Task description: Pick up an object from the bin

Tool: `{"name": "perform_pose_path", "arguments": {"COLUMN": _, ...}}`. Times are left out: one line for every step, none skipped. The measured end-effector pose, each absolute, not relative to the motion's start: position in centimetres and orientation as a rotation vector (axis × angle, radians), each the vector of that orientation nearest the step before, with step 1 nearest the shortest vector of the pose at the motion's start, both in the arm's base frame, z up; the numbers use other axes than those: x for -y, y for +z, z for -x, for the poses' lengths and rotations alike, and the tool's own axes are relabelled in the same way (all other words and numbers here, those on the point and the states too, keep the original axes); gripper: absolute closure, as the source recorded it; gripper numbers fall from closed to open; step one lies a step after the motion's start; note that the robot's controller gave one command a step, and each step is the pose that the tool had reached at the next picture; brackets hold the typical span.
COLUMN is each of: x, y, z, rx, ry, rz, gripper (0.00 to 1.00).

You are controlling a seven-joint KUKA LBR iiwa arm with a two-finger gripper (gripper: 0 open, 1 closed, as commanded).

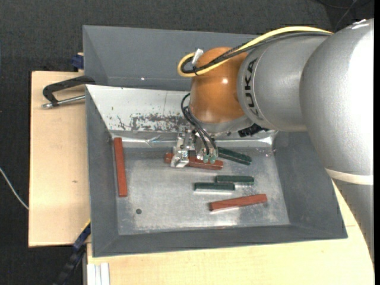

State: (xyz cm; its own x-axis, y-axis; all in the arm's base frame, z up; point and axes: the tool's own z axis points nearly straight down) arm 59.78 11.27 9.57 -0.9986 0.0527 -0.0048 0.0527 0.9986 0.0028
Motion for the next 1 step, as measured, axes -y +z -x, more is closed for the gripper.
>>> {"name": "perform_pose_path", "arguments": {"x": -11.27, "y": 10.51, "z": -59.67, "rx": -3.14, "ry": 0.003, "rz": -0.084, "gripper": 1.0}}
